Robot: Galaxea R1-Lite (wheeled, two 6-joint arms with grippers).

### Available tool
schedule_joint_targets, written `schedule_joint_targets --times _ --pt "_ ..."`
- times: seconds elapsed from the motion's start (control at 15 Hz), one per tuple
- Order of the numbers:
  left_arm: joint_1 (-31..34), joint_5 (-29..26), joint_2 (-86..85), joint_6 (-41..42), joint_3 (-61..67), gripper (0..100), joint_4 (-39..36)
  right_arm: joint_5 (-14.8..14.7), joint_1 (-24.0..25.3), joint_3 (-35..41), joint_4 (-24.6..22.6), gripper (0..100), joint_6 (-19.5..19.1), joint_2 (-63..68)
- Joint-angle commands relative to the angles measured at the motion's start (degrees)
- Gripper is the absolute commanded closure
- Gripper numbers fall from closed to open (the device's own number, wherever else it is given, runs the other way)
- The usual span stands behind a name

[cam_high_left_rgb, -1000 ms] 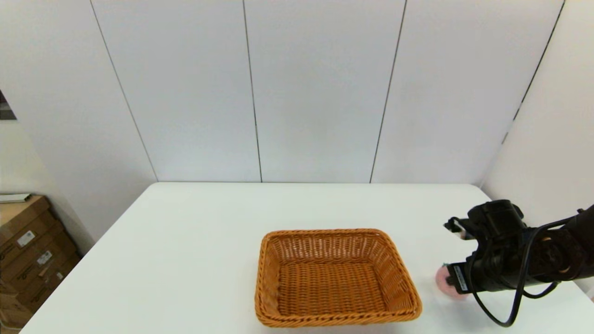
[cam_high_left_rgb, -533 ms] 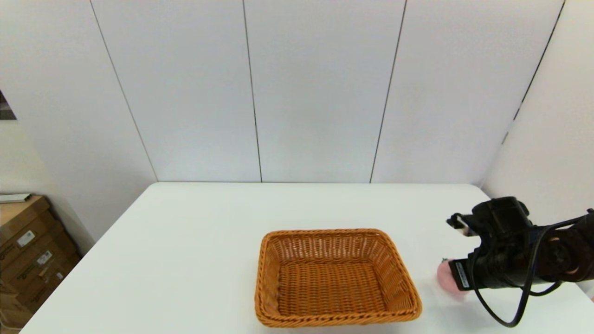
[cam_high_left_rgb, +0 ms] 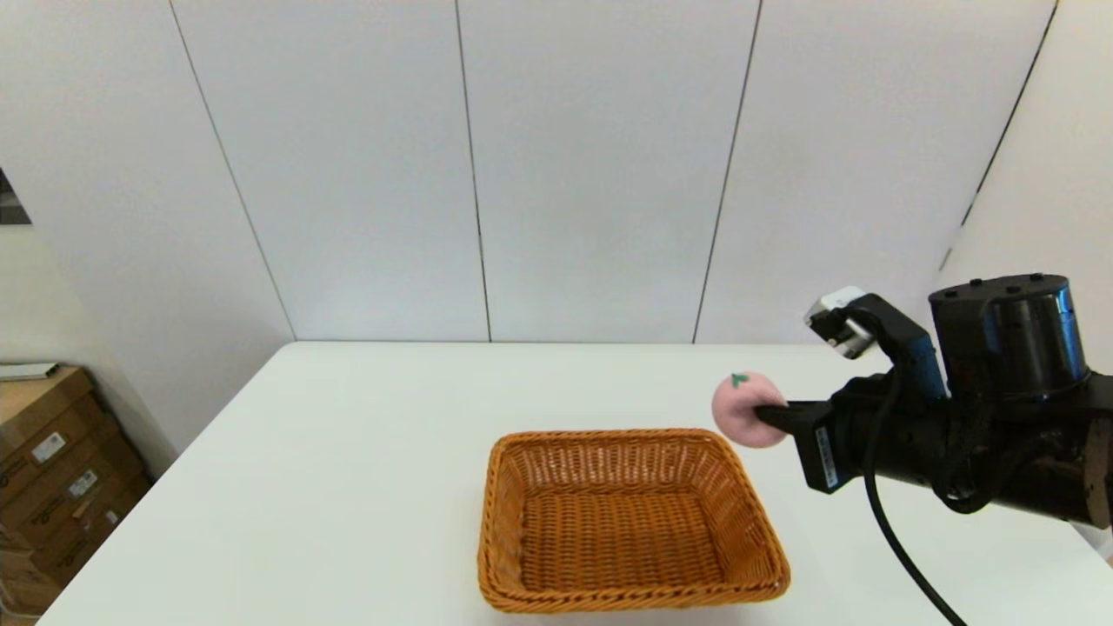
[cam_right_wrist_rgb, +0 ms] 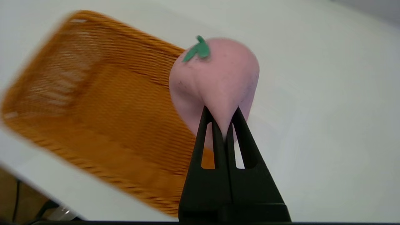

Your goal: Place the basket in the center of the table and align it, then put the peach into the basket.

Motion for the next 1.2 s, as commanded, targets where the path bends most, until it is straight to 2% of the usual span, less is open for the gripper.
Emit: schedule_joint_targets --times 0.07,0.13,0.2,0.27,0.53,0.67,0.8,1.07,1.2 --pt "0.0 0.0 0.1 0.0 0.0 0 -0.1 -3.0 11.9 -0.1 -0.2 100 0.1 2.5" --pt "0.0 0.1 0.1 0.0 0.0 0 0.0 -3.7 12.5 -0.2 -0.1 100 0.2 3.2" --pt "0.0 0.1 0.1 0.0 0.0 0 -0.1 -5.0 12.9 -0.3 -0.1 0 0.2 4.5" --pt "0.0 0.0 0.1 0.0 0.0 0 -0.1 -6.0 13.1 -0.5 -0.6 0 0.5 6.1" --pt "0.0 0.1 0.1 0.0 0.0 0 -0.1 -6.4 12.0 -0.8 -0.7 0 2.0 7.9" --pt "0.0 0.0 0.1 0.0 0.0 0 -0.1 -6.6 9.6 -1.7 -0.8 0 5.7 7.6" --pt "0.0 0.0 0.1 0.0 0.0 0 -0.1 -6.7 6.2 -2.0 -0.9 0 6.4 6.9" --pt "0.0 0.0 0.1 0.0 0.0 0 -0.1 -7.2 -1.0 -1.3 -0.7 0 6.4 -3.9" --pt "0.0 0.0 0.1 0.0 0.0 0 0.0 -9.9 -2.2 -0.5 -0.1 0 5.3 -12.8"
